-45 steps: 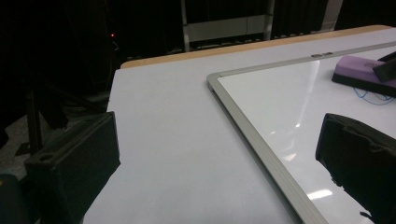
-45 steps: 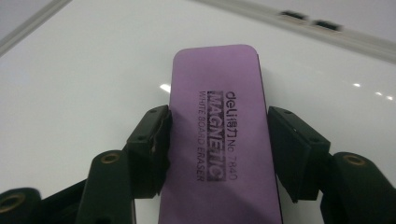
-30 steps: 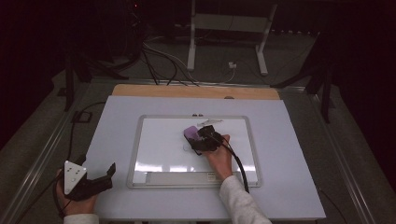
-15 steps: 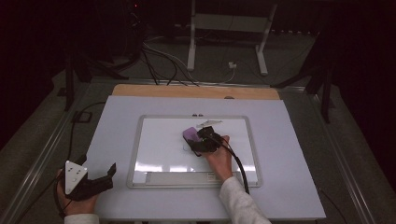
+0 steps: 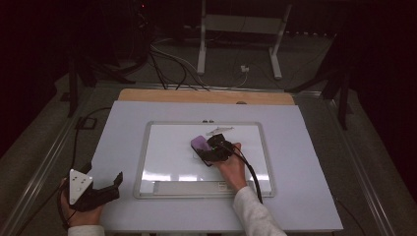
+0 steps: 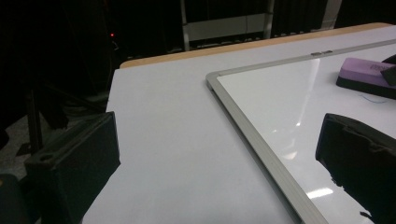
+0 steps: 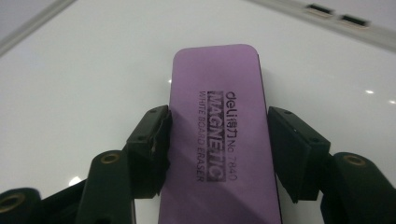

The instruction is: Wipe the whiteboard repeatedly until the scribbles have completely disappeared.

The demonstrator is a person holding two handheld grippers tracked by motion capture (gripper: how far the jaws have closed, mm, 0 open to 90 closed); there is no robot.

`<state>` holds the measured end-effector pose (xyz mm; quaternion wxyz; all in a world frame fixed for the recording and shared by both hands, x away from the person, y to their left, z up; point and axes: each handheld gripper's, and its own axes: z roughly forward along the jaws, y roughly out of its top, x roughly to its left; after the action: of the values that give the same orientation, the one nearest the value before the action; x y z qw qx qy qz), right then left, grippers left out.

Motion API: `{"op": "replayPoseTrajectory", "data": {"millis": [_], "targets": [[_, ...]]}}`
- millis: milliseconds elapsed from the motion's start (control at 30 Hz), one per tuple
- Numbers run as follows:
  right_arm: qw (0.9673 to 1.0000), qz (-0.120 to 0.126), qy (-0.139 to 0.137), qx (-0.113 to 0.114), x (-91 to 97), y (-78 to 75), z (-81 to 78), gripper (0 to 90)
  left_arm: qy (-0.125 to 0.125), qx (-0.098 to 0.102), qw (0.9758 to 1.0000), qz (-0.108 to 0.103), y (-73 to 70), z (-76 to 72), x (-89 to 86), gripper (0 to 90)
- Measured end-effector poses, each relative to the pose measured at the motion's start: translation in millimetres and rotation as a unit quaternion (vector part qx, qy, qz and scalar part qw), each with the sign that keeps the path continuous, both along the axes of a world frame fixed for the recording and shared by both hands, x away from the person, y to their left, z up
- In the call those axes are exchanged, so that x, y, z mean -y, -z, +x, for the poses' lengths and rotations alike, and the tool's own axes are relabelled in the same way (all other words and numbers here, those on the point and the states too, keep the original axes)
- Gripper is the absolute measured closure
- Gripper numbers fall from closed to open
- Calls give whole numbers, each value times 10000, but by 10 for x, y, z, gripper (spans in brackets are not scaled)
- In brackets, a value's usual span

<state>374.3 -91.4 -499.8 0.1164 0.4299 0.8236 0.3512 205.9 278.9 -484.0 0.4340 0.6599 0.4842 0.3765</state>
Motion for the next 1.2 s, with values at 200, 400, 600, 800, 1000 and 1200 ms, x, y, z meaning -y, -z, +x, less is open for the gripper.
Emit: {"op": "replayPoseTrajectory", "data": {"millis": [200, 400, 600, 800, 1000, 1200], "targets": [[9984, -21, 558, 38, 103, 3, 77, 419, 1, -11, 10000, -23, 8, 6, -7, 6], [10000, -10, 49, 10, -24, 0, -66, 419, 16, -15, 10000, 2, 4, 7, 10, 5], [9995, -52, -306, 60, -138, -3, -147, 420, 6, -21, 10000, 0, 5, 4, 7, 6], [9995, -10, 300, 40, 6, 4, -36, 419, -19, -8, 10000, -27, 7, 1, -16, 6], [10000, -24, -55, 0, -51, -5, -141, 419, 7, -6, 10000, -5, 4, 6, 6, 5], [9997, -4, -238, 37, -164, 3, -143, 419, -5, 0, 10000, -7, -1, -2, 1, 5]]}}
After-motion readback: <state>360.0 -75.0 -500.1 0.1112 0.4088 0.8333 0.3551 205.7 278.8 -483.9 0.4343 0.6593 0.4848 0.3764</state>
